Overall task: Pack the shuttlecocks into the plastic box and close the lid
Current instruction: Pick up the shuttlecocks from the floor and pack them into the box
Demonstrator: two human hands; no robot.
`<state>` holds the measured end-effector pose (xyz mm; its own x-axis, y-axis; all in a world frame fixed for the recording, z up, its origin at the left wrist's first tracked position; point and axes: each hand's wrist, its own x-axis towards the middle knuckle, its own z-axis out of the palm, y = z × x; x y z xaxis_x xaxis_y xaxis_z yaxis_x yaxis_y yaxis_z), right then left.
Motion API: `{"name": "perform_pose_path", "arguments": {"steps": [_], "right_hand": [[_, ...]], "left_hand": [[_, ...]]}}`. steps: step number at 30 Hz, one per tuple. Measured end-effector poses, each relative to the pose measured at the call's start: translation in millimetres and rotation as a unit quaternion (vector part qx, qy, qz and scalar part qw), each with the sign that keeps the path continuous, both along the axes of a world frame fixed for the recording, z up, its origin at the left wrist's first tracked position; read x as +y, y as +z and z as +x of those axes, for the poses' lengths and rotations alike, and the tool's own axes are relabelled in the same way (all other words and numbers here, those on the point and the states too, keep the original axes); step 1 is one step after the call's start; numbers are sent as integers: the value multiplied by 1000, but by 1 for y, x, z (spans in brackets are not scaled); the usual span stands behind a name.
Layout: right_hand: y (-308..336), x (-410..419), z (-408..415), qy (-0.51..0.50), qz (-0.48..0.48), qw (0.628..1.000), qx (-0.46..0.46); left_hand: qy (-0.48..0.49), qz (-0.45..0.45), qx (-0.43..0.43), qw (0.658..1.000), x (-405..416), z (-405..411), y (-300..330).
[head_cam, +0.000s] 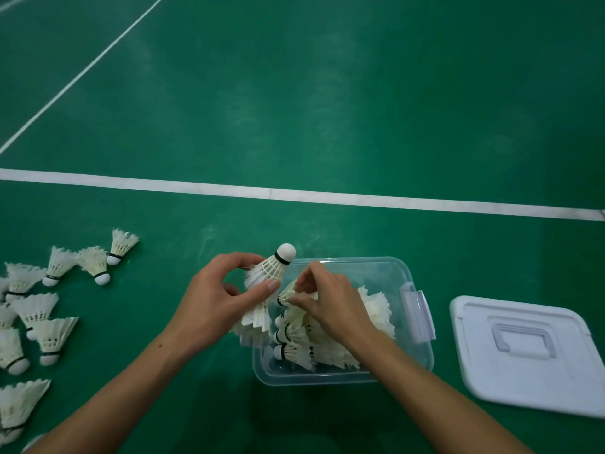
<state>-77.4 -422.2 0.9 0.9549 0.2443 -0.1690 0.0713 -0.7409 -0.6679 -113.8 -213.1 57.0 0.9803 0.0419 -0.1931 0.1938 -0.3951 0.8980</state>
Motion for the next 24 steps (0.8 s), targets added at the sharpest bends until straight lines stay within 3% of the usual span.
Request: {"name": "perform_pose_path", "arguments": {"steps": [5,7,12,19,22,24], "right_hand": [[16,-25,-1,-49,99,994,-13],[30,-30,-2,-88,201,974,55],[48,-23,-5,-117,429,849,285],[40,-28,-4,-175,576,693,398],[37,-38,-5,-201,598,656,413],[38,-49,-4,-231,604,656,390]], "left_hand": [[-14,10,-17,1000,-5,6,3],[-22,9,-26,999,-10,8,4],[-53,10,-49,997,-25,12,7],[-75,40,-60,995,-34,14,4],[-97,60,-54,992,-33,15,1],[-93,71,-43,992,-28,14,0]]}}
